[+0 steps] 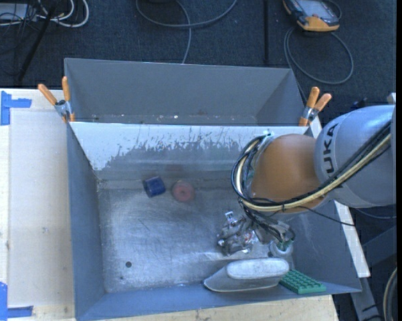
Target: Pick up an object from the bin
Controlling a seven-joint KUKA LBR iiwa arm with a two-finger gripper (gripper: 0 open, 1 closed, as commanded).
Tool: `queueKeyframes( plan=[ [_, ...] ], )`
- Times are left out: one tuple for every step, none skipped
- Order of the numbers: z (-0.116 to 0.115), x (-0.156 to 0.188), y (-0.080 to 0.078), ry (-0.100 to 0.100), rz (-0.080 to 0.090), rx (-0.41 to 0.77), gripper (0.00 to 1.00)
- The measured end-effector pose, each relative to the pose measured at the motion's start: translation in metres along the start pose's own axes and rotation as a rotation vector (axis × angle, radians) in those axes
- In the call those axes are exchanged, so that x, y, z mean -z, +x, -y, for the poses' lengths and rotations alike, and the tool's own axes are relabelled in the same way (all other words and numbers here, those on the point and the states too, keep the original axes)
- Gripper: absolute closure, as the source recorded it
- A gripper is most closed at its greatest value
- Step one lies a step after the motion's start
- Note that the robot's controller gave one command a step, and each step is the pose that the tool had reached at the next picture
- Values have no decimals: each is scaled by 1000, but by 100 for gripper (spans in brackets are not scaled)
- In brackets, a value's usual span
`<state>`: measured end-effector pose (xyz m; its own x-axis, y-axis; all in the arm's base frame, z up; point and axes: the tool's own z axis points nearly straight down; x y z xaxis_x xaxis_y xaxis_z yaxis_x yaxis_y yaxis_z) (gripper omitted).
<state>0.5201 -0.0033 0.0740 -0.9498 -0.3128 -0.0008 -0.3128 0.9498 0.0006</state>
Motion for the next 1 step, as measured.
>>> queueKeyframes(
  plan=[
    [16, 138, -28, 3, 5, 279, 100]
  ],
)
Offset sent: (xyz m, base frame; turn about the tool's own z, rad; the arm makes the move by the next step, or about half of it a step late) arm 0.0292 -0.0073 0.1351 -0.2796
